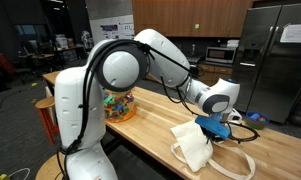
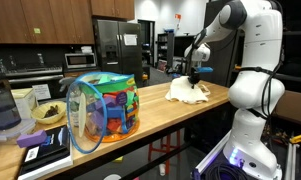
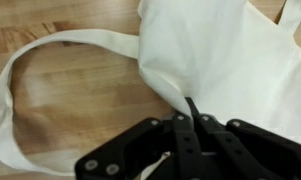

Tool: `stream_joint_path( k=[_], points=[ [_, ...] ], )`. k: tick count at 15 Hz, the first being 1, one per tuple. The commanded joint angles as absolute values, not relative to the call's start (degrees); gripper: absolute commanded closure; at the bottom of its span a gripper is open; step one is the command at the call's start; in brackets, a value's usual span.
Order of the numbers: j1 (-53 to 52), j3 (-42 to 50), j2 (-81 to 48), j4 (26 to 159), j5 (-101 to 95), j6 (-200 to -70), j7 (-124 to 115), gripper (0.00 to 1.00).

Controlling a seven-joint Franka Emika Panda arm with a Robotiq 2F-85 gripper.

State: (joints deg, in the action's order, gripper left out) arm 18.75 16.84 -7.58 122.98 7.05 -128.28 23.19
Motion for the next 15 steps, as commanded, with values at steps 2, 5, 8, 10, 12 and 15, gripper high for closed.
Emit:
stream_joint_path(
  k=[2, 5, 8, 10, 12, 15],
  points=[
    [21.42, 19.22, -6.85, 125.61, 5.16, -129.94, 20.28, 0.99],
    [22.91, 20.84, -7.42, 126.72, 4.60, -132.28, 18.70, 0.99],
    [23.27, 20.79, -7.92, 126.59, 5.41, -133.56, 17.95, 0.99],
    [22.49, 19.72, -7.59, 126.47, 5.92, -133.60, 18.26, 0.99],
    [20.93, 17.89, -7.10, 126.56, 6.31, -133.60, 17.96, 0.99],
    [17.01, 13.93, -6.07, 126.85, 6.44, -133.98, 15.84, 0.99]
  ],
)
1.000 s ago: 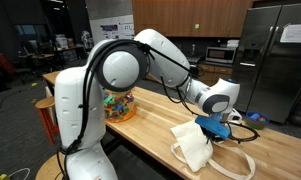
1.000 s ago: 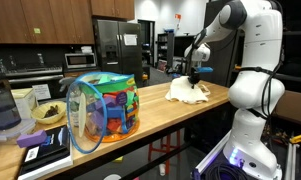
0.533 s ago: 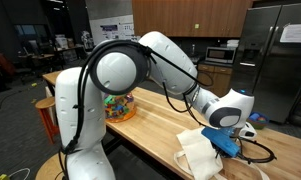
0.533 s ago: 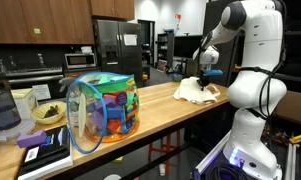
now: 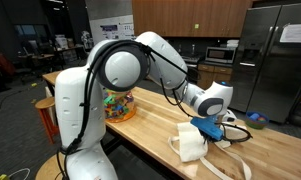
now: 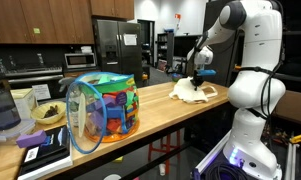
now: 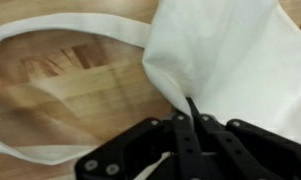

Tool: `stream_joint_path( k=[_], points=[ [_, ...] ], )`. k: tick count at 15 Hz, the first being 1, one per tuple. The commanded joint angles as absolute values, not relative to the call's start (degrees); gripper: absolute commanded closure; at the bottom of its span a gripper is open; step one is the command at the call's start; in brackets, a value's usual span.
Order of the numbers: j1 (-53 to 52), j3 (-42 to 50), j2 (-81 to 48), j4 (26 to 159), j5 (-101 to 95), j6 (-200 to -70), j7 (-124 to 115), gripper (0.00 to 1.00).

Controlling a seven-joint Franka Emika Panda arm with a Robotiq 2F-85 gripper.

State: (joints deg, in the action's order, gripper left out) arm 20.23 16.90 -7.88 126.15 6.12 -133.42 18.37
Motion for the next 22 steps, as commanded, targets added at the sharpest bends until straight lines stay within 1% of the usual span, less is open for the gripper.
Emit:
stream_joint_path(
  k=[1, 10, 15, 22],
  points=[
    [15.54, 12.54, -5.94, 126.81, 6.45, -134.18, 15.07, 0.99],
    [3.94, 2.03, -7.99, 120.40, 6.55, -133.34, 7.24, 0.99],
    [0.93, -0.52, -10.18, 116.07, 5.37, -132.30, 5.68, 0.99],
    [-1.26, -1.77, -15.63, 107.14, 2.30, -132.09, 5.31, 0.99]
  ],
)
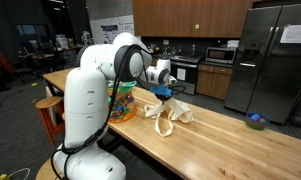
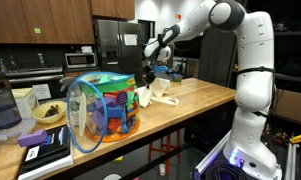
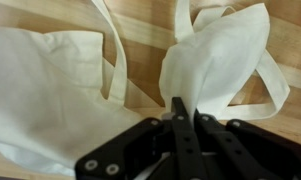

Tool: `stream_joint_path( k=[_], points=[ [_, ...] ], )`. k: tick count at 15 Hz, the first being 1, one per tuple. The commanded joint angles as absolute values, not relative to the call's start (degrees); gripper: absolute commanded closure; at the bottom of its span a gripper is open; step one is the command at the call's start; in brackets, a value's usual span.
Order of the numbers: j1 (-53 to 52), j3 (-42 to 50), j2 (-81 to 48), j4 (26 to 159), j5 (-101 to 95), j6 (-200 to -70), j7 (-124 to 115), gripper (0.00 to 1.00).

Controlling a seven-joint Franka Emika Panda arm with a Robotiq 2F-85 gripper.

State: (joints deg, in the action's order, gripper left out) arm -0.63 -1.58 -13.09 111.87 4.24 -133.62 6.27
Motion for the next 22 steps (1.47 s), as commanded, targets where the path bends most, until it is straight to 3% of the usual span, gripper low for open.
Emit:
stream_joint_path(
  k=[1, 9, 22],
  points=[
    [-1.33, -1.81, -16.21, 106.18, 2.03, -132.12, 5.47, 0.99],
    [2.36, 0.54, -17.46, 106.15, 2.71, -136.92, 8.28, 0.99],
    [16.78, 12.34, -15.54, 113.24, 0.03, -139.72, 14.66, 0.99]
  ],
)
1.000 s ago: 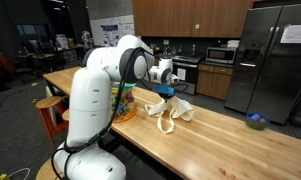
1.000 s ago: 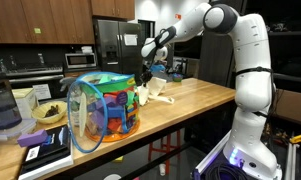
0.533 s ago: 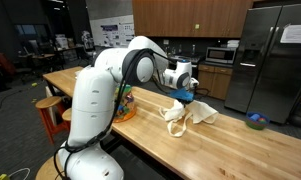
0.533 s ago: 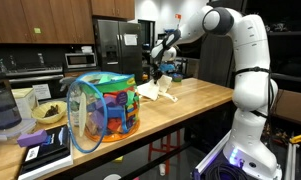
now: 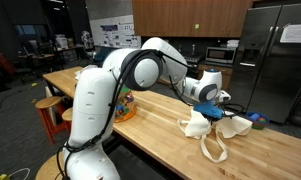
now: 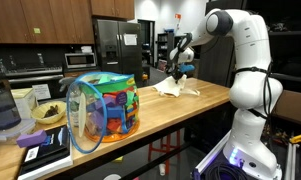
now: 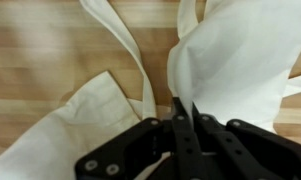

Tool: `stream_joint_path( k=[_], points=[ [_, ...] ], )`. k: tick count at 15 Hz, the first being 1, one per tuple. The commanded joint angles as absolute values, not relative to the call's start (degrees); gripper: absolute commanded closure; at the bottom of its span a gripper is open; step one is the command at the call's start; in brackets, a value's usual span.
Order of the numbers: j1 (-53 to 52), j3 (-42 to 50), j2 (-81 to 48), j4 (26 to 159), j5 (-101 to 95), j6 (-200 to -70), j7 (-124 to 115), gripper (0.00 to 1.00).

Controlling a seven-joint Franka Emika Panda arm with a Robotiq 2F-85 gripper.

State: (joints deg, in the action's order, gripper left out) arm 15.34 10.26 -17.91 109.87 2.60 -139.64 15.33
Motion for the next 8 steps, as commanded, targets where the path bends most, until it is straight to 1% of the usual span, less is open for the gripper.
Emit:
stream_joint_path(
  k=[1, 5, 8],
  points=[
    [17.26, 13.53, -14.83, 114.63, -1.24, -139.39, 14.07, 0.99],
    [18.29, 16.99, -11.88, 120.29, -4.38, -136.53, 10.92, 0.99],
    [18.33, 16.93, -9.60, 124.11, -2.38, -131.84, 9.84, 0.99]
  ],
)
